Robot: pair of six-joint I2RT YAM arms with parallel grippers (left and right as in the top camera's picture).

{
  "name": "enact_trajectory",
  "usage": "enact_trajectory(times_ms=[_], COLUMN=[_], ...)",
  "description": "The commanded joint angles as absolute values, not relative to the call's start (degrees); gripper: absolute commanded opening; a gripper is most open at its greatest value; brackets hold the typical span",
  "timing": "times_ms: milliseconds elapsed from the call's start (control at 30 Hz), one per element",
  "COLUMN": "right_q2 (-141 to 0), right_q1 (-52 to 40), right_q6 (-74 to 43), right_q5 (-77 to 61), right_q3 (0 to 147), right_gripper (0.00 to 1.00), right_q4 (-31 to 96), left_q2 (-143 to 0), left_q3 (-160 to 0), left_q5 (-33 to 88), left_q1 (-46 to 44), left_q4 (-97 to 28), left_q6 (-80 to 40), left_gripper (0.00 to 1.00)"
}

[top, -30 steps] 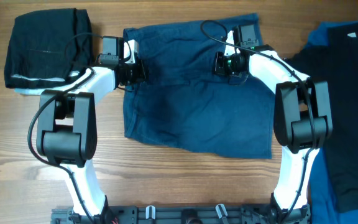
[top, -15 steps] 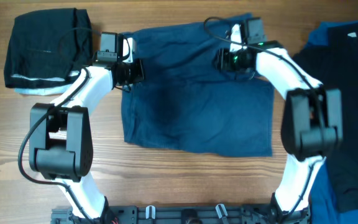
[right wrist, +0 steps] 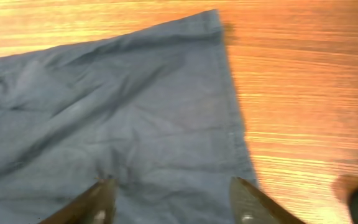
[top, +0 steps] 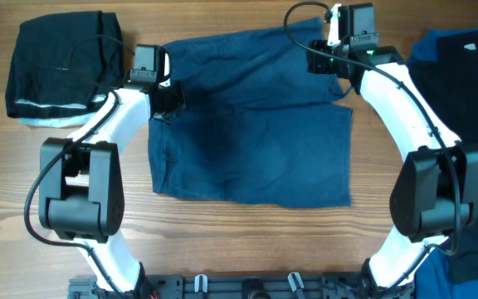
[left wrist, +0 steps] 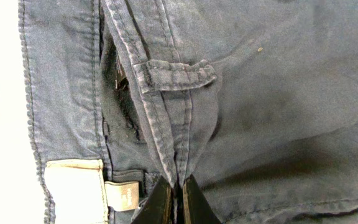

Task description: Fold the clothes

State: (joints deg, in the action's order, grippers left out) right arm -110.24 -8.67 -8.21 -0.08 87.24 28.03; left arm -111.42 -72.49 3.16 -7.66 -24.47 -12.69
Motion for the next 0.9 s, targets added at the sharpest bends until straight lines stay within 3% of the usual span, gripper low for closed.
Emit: enact_trajectory(times_ms=[0, 200, 467, 667, 867], right_q2=[-111.63, -115.28, -122.76, -121.43, -121.03], right_q1=[-6.70, -1.63, -0.51, -0.49, -1.48], right_q6=[-6.00, -5.93, -0.19, -0.10, 3.11], right_q5=[4.58, 4.73, -3.73, -3.70, -9.93], right_q3=[86.70, 86.65, 86.65, 86.80, 86.65], right_gripper=[0.53, 0.42, 0.05, 0.04, 0.05], right_q4=[27.68, 30.52, 24.18, 23.38, 24.47], left_q2=[-109.75, -109.75, -109.75, -109.75, -109.78], left_q3=[-72.36, -72.36, -72.36, -72.34, -72.34], left_q5=[1.39, 1.39, 1.63, 2.68, -7.88], left_q1=[-7.29, -7.29, -7.35, -11.31, -16.29], left_q4=[-24.58, -24.88, -24.73, -24.71, -24.67], left_q6=[-11.75, -11.77, -11.77, -11.70, -11.77], left_gripper=[0.04, 0.04, 0.04, 0.04, 0.04])
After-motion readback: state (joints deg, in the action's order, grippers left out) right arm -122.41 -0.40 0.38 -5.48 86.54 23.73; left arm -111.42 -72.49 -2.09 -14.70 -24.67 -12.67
